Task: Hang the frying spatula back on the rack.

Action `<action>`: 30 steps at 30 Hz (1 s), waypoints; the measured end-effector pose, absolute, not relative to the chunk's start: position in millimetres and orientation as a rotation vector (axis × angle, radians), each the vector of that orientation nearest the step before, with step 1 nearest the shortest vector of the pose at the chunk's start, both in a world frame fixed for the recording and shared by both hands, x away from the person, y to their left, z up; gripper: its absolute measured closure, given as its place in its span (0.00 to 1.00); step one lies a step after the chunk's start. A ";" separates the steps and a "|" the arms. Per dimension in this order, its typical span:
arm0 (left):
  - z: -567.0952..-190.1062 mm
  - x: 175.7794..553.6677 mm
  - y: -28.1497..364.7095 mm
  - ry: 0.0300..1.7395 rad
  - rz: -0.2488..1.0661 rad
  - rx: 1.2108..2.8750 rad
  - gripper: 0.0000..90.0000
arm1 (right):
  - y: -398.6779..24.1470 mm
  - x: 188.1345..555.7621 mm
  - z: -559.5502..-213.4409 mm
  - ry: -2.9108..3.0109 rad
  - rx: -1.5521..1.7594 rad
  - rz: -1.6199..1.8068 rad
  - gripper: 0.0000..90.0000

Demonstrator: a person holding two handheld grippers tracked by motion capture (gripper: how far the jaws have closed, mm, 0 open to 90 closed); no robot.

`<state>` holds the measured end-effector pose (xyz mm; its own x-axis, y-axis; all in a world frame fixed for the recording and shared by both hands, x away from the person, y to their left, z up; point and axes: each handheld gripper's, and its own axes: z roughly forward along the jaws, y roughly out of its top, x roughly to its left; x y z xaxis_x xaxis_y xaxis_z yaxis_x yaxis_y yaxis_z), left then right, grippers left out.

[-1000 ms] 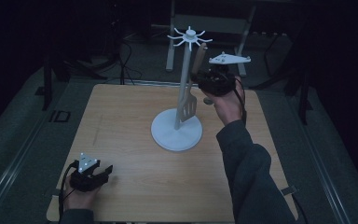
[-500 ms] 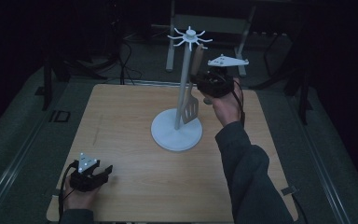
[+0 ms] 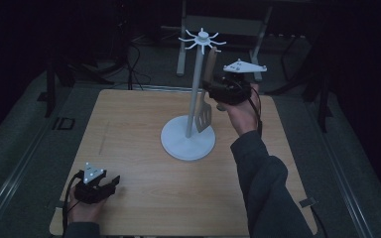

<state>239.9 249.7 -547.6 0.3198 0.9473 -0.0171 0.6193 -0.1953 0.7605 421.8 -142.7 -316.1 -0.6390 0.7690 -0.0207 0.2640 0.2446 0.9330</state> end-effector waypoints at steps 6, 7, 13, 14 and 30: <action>-547.8 240.0 249.6 1.382 0.619 1.912 0.49 | -143.0 421.6 -317.3 2.026 0.938 1.352 0.38; -547.8 240.0 249.6 1.382 0.620 1.911 0.49 | -142.9 421.3 -317.2 2.022 0.935 1.346 0.35; -548.0 240.0 249.4 1.380 0.630 1.911 0.47 | -142.2 418.3 -315.7 2.029 0.922 1.338 0.25; -548.1 240.1 249.4 1.381 0.631 1.912 0.47 | -142.2 418.0 -315.7 2.030 0.920 1.336 0.24; -548.9 240.3 249.0 1.378 0.652 1.912 0.43 | -150.0 409.5 -316.2 2.050 0.929 1.354 0.21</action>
